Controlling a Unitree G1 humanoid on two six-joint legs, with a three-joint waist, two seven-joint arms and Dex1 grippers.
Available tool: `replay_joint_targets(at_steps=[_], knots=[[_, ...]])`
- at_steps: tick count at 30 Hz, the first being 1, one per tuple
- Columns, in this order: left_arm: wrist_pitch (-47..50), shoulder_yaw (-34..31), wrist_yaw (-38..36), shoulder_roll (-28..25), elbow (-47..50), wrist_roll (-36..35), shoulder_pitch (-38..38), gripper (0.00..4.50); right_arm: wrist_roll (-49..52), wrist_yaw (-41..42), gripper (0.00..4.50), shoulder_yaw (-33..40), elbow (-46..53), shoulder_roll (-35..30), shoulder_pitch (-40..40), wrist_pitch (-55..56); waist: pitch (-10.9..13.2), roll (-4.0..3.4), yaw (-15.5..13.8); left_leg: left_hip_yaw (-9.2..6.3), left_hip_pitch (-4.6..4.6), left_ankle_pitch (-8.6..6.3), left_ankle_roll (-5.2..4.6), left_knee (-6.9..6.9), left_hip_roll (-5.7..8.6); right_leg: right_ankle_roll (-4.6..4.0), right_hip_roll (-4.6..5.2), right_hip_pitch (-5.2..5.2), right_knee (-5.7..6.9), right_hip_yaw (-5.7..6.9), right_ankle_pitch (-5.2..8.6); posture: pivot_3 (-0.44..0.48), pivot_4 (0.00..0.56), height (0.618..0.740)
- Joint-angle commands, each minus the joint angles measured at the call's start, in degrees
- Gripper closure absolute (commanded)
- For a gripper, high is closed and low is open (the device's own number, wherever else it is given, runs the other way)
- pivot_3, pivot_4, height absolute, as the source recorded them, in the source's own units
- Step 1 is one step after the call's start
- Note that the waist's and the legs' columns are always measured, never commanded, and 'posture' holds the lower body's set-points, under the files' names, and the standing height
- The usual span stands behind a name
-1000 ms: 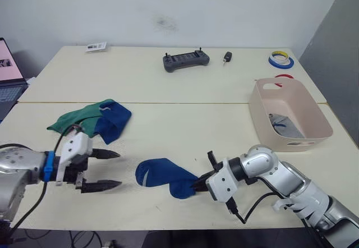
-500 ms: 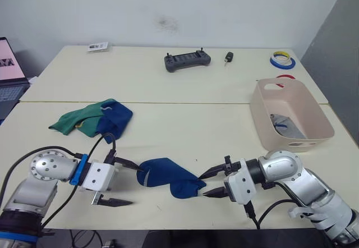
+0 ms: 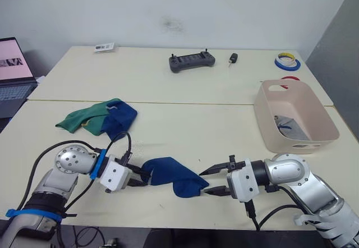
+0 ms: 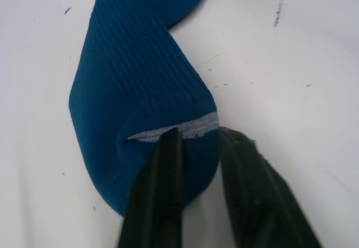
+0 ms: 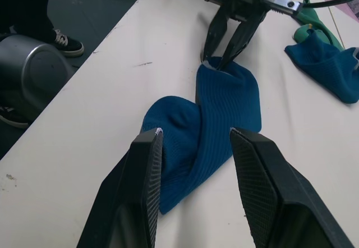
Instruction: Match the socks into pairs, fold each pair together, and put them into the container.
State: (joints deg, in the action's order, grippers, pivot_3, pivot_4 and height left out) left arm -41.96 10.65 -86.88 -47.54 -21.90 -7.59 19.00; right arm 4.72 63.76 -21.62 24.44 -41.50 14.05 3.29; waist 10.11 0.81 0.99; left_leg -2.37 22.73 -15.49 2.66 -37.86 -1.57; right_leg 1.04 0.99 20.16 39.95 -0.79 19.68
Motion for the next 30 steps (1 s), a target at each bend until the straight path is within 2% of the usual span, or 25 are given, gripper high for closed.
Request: replay_joint_targets(at_steps=[1,4,7,9,14,18,20,24,26,30], knots=[[0.2,2.2,1.2,0.6,-1.7,2.4,0.8,4.48,1.4,-0.3,2.42,1.3,2.8,0.0,-0.1,-0.6,0.0,0.00,0.0,0.00,0.00,0.00,0.00,0.00,0.00,0.00,0.00,0.00,0.00,0.00,0.00,0.000,0.150,0.740],[5.6,2.3,-0.1,0.1,1.6,-0.9,0.6,4.48,1.7,-0.4,2.42,1.6,3.2,-0.1,-0.1,-1.1,0.0,0.00,0.0,0.00,0.00,0.00,0.00,-0.01,-0.01,0.00,0.00,0.00,0.00,0.00,0.00,0.000,0.150,0.740],[18.1,1.3,-1.0,-1.4,8.6,-6.1,-0.8,4.48,2.1,-0.5,2.42,2.0,3.7,-0.3,-0.3,-1.4,0.0,0.03,0.1,0.00,0.03,0.00,0.00,-0.02,-0.02,0.00,0.00,0.01,0.00,0.00,0.00,0.000,0.150,0.740],[30.2,0.0,-1.4,-3.5,14.8,-11.0,-2.0,4.48,2.6,-0.5,2.42,2.4,4.3,-0.6,-0.8,-1.7,0.1,0.19,0.3,-0.02,0.06,0.00,0.00,-0.02,-0.07,0.00,0.00,0.04,-0.01,-0.01,0.00,0.000,0.150,0.740],[65.6,-3.8,-1.2,-12.7,28.6,-27.3,-3.0,4.48,4.3,-0.5,2.42,5.1,6.4,-2.4,-4.1,-1.7,0.2,0.31,0.7,-0.19,0.09,0.00,0.00,0.00,-0.15,0.00,0.00,0.05,0.00,0.03,0.00,0.000,0.150,0.740],[83.2,-6.7,1.8,-15.5,31.5,-35.6,-1.7,4.48,4.6,-1.1,2.42,6.7,6.6,-3.2,-6.0,-1.7,0.2,0.30,0.7,-0.19,0.04,-0.01,-0.01,0.00,-0.12,0.01,-0.05,0.03,0.00,0.01,0.01,0.000,0.150,0.740],[90.6,-7.4,6.6,-13.1,28.2,-37.3,2.2,4.48,6.3,-4.2,2.42,8.8,7.6,-2.5,-7.7,-8.3,0.2,0.30,0.7,-0.21,0.05,-0.01,-0.02,0.00,-0.12,0.01,-0.19,0.03,0.00,0.01,0.01,0.000,0.150,0.740],[94.7,-6.8,10.0,-10.8,26.6,-35.8,5.0,4.48,11.9,-10.7,2.42,10.9,11.4,-0.4,-10.0,-25.8,0.2,0.33,0.6,-0.25,0.09,-0.01,-0.01,-0.05,-0.08,0.02,-0.24,0.03,0.01,-0.01,0.01,0.000,0.150,0.740],[95.4,-6.7,10.6,-10.6,26.4,-35.1,5.1,4.50,16.0,-14.1,1.97,11.5,13.7,1.2,-10.6,-35.4,0.2,0.33,0.7,-0.24,0.11,-0.01,-0.01,-0.02,-0.09,0.01,-0.22,0.06,-0.01,-0.05,0.01,0.000,0.150,0.740],[96.2,-7.2,11.8,-9.5,25.7,-34.7,5.9,4.50,17.4,-24.2,0.67,10.2,14.7,8.4,-8.7,-48.0,0.2,0.33,0.8,-0.30,0.08,0.00,-0.01,0.01,-0.18,0.00,-0.08,0.10,0.03,-0.06,0.01,0.000,0.150,0.740]])
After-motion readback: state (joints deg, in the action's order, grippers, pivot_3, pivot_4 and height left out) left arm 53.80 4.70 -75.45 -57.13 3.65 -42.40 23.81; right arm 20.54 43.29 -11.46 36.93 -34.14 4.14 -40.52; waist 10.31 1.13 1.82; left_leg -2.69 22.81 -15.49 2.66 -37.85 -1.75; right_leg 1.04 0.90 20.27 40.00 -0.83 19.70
